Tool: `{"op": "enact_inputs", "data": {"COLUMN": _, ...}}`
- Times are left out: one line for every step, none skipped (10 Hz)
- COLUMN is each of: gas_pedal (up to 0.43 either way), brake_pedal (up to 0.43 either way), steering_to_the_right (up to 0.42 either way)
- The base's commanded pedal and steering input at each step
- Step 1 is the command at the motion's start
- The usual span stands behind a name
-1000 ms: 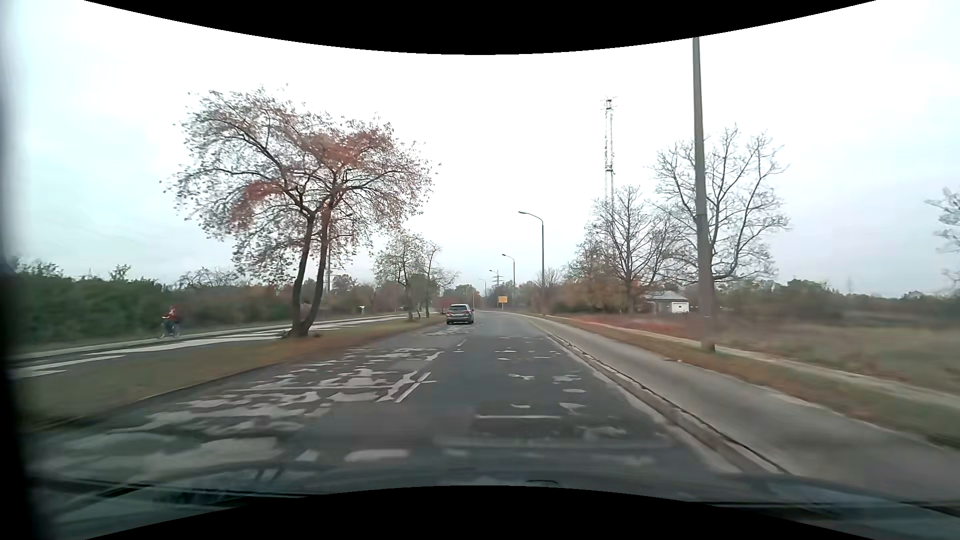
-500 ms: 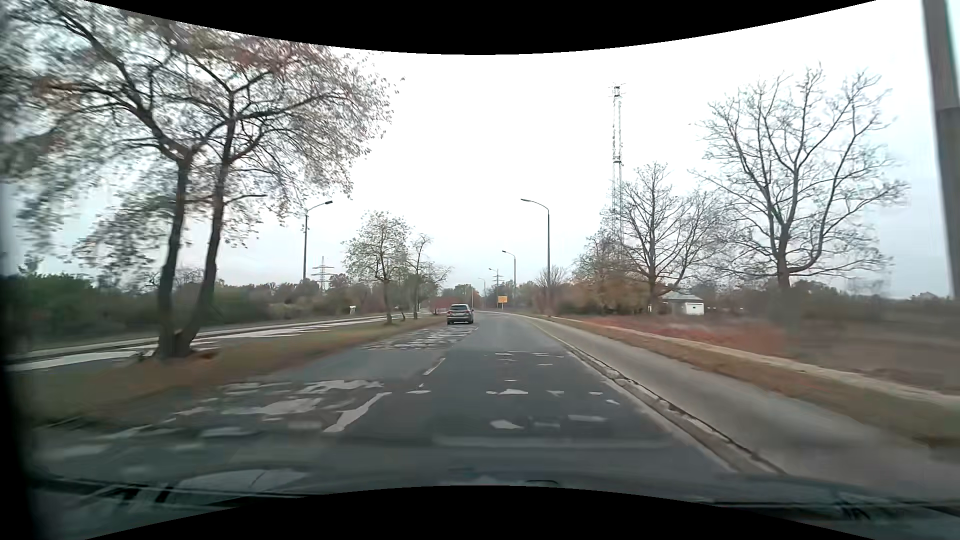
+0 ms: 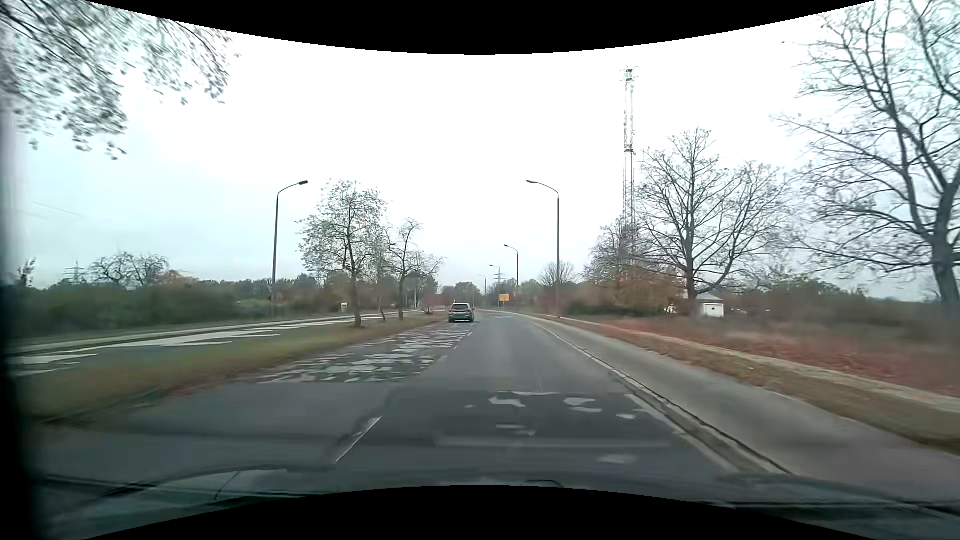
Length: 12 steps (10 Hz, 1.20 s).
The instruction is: Follow the waypoints while adhering to traffic rules and regulations
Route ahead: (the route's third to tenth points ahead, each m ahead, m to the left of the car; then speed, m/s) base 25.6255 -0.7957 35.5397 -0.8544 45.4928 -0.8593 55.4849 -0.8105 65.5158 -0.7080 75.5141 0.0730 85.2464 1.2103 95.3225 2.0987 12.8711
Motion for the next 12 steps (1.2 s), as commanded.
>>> {"op": "enact_inputs", "data": {"gas_pedal": 0.169, "brake_pedal": 0.000, "steering_to_the_right": -0.001}}
{"op": "enact_inputs", "data": {"gas_pedal": 0.169, "brake_pedal": 0.000, "steering_to_the_right": -0.001}}
{"op": "enact_inputs", "data": {"gas_pedal": 0.169, "brake_pedal": 0.000, "steering_to_the_right": 0.000}}
{"op": "enact_inputs", "data": {"gas_pedal": 0.169, "brake_pedal": 0.000, "steering_to_the_right": 0.000}}
{"op": "enact_inputs", "data": {"gas_pedal": 0.169, "brake_pedal": 0.000, "steering_to_the_right": 0.001}}
{"op": "enact_inputs", "data": {"gas_pedal": 0.169, "brake_pedal": 0.000, "steering_to_the_right": 0.001}}
{"op": "enact_inputs", "data": {"gas_pedal": 0.177, "brake_pedal": 0.000, "steering_to_the_right": 0.001}}
{"op": "enact_inputs", "data": {"gas_pedal": 0.177, "brake_pedal": 0.000, "steering_to_the_right": 0.001}}
{"op": "enact_inputs", "data": {"gas_pedal": 0.177, "brake_pedal": 0.000, "steering_to_the_right": 0.001}}
{"op": "enact_inputs", "data": {"gas_pedal": 0.177, "brake_pedal": 0.000, "steering_to_the_right": 0.001}}
{"op": "enact_inputs", "data": {"gas_pedal": 0.177, "brake_pedal": 0.000, "steering_to_the_right": 0.001}}
{"op": "enact_inputs", "data": {"gas_pedal": 0.177, "brake_pedal": 0.000, "steering_to_the_right": 0.001}}
